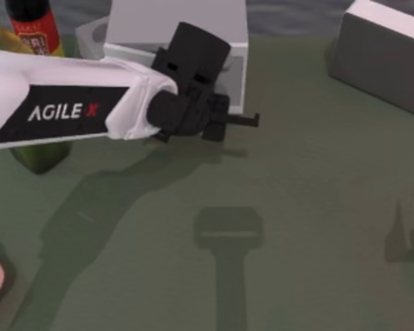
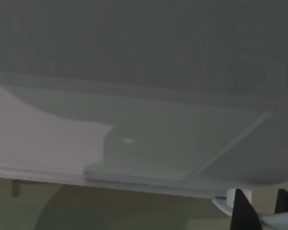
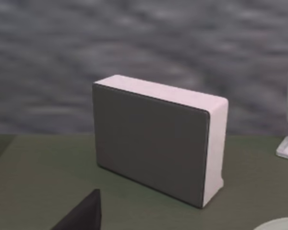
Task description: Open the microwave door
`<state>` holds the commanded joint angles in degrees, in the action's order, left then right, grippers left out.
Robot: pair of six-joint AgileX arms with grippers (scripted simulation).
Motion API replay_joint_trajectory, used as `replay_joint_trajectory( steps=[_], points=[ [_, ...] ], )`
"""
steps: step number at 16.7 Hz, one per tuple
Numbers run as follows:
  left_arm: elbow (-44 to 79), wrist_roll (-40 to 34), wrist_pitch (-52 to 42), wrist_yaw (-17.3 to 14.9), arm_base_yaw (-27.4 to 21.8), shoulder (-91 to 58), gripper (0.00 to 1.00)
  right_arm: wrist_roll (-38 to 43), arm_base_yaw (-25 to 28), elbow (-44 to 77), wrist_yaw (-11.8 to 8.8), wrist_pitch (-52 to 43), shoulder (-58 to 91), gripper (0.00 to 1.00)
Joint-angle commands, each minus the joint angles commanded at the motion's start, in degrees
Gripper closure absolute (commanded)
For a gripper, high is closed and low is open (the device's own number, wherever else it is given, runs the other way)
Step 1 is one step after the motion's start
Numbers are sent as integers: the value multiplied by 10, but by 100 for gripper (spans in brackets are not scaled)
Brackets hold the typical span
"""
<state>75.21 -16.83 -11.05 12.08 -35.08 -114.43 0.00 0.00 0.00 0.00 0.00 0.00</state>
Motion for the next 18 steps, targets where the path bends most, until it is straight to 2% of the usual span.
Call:
replay_joint_trajectory(
  steps=[18],
  points=[
    [-9, 8, 3, -5, 3, 4, 100, 0, 0, 0, 0, 0, 0, 0]
  ],
)
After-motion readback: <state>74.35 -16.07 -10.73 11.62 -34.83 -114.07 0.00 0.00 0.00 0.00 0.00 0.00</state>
